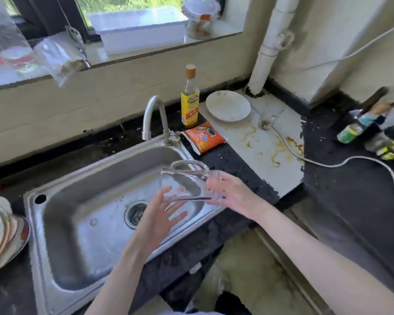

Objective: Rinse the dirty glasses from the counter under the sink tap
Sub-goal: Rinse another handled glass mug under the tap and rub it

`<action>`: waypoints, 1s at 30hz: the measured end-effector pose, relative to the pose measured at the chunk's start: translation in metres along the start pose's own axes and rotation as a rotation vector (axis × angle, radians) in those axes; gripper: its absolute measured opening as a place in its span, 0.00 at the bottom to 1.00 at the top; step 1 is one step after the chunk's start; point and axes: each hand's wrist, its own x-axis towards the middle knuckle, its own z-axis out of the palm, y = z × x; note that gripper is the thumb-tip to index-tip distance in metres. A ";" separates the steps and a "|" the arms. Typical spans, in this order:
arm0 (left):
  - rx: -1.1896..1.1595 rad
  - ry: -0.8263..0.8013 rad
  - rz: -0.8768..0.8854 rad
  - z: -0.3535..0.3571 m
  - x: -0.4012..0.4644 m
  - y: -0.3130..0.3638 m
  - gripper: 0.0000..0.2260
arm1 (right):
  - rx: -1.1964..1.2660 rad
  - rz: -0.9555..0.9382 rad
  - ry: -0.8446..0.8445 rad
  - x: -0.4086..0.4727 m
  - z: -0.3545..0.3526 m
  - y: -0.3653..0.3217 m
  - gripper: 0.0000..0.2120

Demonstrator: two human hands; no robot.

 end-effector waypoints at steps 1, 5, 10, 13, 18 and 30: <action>-0.041 -0.024 -0.028 -0.003 -0.003 -0.003 0.39 | -0.139 -0.049 0.027 -0.011 -0.006 -0.007 0.20; 0.124 -0.048 -0.137 0.023 -0.013 -0.015 0.28 | -0.705 -0.188 0.160 -0.063 -0.023 -0.020 0.21; 0.324 -0.287 -0.287 0.073 -0.019 -0.049 0.20 | -0.941 -0.220 0.300 -0.140 -0.046 0.001 0.32; 0.382 -0.511 -0.407 0.098 -0.033 -0.088 0.36 | -0.856 -0.179 0.388 -0.204 -0.071 0.021 0.31; 0.400 -0.780 -0.443 0.177 -0.084 -0.156 0.34 | -0.647 -0.199 0.578 -0.332 -0.106 0.065 0.30; 0.608 -0.867 -0.313 0.355 -0.252 -0.355 0.14 | 0.461 -0.409 1.210 -0.556 -0.141 0.203 0.43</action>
